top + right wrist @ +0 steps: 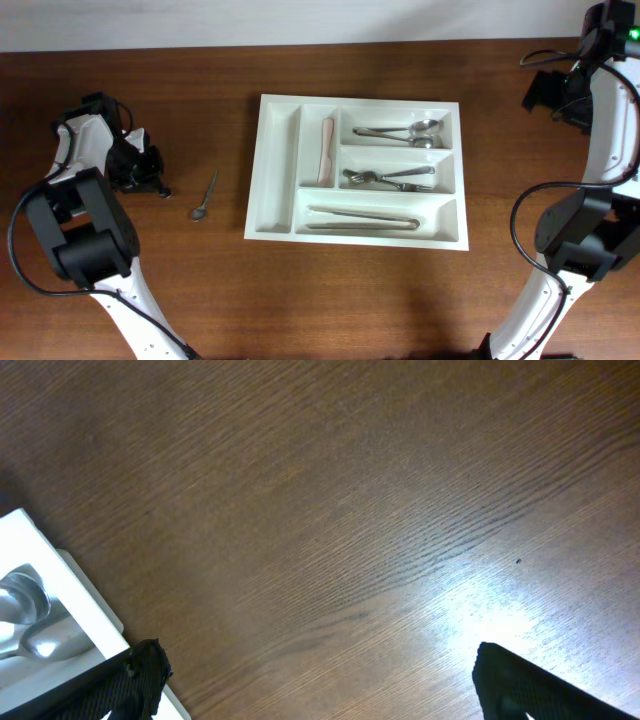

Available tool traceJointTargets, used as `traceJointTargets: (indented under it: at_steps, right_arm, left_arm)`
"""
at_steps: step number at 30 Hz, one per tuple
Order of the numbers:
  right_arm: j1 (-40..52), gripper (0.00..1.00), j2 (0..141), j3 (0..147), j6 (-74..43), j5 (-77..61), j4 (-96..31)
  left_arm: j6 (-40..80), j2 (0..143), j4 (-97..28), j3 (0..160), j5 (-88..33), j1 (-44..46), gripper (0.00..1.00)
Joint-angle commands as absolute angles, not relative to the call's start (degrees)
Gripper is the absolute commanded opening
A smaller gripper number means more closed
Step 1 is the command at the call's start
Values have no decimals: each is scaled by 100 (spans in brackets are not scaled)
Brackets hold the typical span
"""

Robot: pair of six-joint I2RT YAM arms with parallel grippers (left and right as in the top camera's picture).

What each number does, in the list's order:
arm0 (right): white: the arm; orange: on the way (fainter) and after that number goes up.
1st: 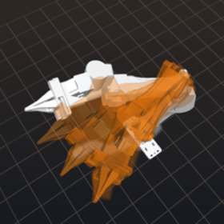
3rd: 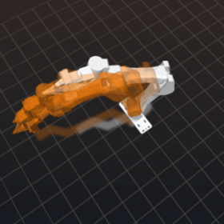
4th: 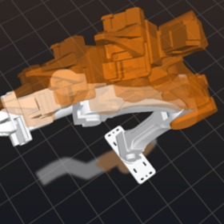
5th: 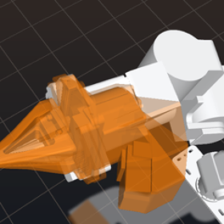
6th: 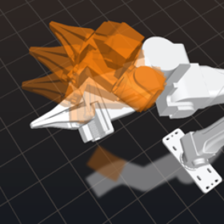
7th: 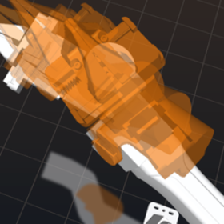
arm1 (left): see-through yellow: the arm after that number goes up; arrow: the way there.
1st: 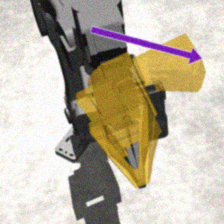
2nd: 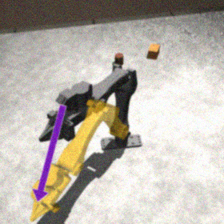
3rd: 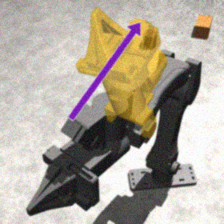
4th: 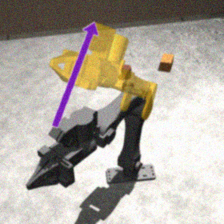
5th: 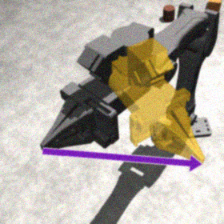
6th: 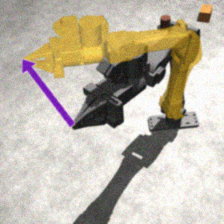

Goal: Pack container

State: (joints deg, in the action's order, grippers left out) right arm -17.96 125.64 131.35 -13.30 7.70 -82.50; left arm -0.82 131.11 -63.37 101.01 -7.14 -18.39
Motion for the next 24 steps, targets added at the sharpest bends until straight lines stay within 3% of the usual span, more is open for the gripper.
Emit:
traceJointTargets:
  at_steps: [1, 8, 17, 24]
  right_arm:
    - [-1769, 99, 12595, 13113, -1330, 864, -8250]
    - [-1769, 99, 12595, 13113, -1330, 864, -8250]
    - [-1769, 99, 12595, 13113, -1332, 864, -8252]
    - [-1769, 99, 12595, 13113, -1330, 864, -8250]
  left_arm:
    - [-89, 13410, -6187, 9894, -821, -1811, 21]
    - [-250, 13395, -6281, 9900, -943, -1806, 34]
    - [-1743, 13358, -6770, 10073, -904, -1804, 35]
    - [-2117, 13336, -6823, 10106, -902, -1660, 35]
